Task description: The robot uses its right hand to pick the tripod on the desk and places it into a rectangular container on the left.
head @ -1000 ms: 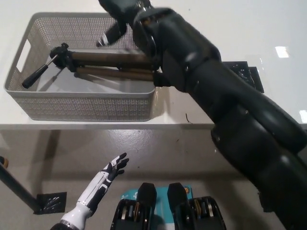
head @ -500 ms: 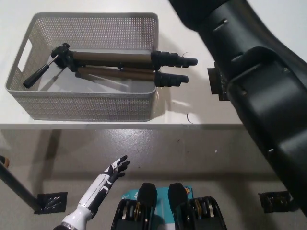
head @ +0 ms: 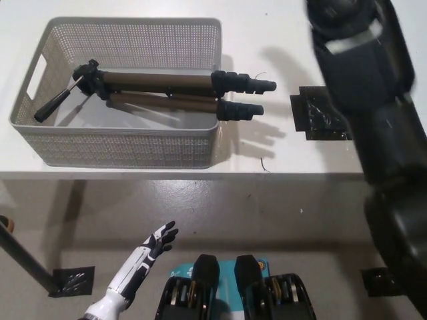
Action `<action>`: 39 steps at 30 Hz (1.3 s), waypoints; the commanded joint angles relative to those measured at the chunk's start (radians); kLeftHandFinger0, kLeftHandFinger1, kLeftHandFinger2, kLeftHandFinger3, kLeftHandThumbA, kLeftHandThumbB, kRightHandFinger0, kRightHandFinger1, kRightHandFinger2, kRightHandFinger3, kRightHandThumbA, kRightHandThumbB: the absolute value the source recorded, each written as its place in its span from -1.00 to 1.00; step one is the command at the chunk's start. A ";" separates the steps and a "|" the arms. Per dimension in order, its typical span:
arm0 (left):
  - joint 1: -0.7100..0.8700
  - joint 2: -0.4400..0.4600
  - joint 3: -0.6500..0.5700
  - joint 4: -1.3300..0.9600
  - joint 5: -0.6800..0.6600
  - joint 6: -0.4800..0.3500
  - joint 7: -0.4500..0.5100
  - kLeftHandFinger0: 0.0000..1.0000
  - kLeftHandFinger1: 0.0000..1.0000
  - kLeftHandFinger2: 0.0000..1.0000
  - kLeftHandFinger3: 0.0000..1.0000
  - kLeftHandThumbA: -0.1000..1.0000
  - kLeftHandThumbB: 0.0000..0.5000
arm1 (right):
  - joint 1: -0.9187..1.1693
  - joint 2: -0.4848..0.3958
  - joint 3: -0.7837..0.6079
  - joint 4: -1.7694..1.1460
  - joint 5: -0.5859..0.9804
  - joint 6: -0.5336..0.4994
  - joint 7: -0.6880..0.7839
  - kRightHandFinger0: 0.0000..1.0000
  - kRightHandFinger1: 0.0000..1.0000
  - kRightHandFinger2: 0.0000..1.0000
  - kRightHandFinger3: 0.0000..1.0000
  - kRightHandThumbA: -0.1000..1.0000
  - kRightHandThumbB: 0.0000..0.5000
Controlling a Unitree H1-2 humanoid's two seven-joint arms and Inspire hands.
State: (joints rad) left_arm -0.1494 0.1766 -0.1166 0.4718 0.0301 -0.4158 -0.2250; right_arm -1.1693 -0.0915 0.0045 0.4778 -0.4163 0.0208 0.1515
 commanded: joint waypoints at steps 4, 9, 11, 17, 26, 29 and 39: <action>0.020 0.002 0.040 0.030 -0.022 -0.054 0.035 1.00 1.00 1.00 1.00 1.00 1.00 | 0.698 -0.466 -0.552 -1.354 0.852 0.042 -0.066 1.00 1.00 1.00 1.00 1.00 0.91; 0.026 0.009 0.043 0.019 -0.027 -0.054 0.030 1.00 1.00 1.00 1.00 1.00 1.00 | 0.959 -0.369 -0.456 -1.428 0.852 -0.130 -0.187 1.00 1.00 1.00 1.00 1.00 1.00; 0.026 0.009 0.046 0.019 -0.031 -0.054 0.030 1.00 1.00 1.00 1.00 1.00 1.00 | 1.066 -0.317 -0.371 -1.412 0.900 -0.201 -0.181 1.00 1.00 1.00 1.00 1.00 0.92; 0.025 0.006 0.048 0.005 -0.039 -0.054 0.025 1.00 1.00 1.00 1.00 1.00 1.00 | 1.250 -0.128 -0.235 -1.228 0.764 -0.264 -0.080 1.00 1.00 1.00 1.00 1.00 0.76; 0.010 0.001 0.052 0.000 -0.036 -0.054 0.025 1.00 1.00 1.00 1.00 1.00 1.00 | 1.377 0.110 -0.067 -0.694 0.675 -0.360 0.082 1.00 1.00 1.00 1.00 1.00 0.70; 0.008 -0.001 0.056 0.000 -0.027 -0.054 0.034 1.00 1.00 1.00 1.00 1.00 1.00 | 1.380 0.141 -0.039 -0.550 0.670 -0.384 0.135 1.00 1.00 1.00 1.00 1.00 0.56; 0.000 -0.002 0.079 -0.006 -0.021 -0.054 0.038 1.00 1.00 1.00 1.00 1.00 1.00 | 1.335 0.155 -0.047 -0.338 0.704 -0.398 0.182 1.00 1.00 1.00 1.00 1.00 0.48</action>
State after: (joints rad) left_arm -0.1260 0.1765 -0.0617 0.4988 0.0286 -0.4208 -0.2215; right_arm 0.1961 0.0610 -0.0458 0.1002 0.1481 -0.2271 0.2529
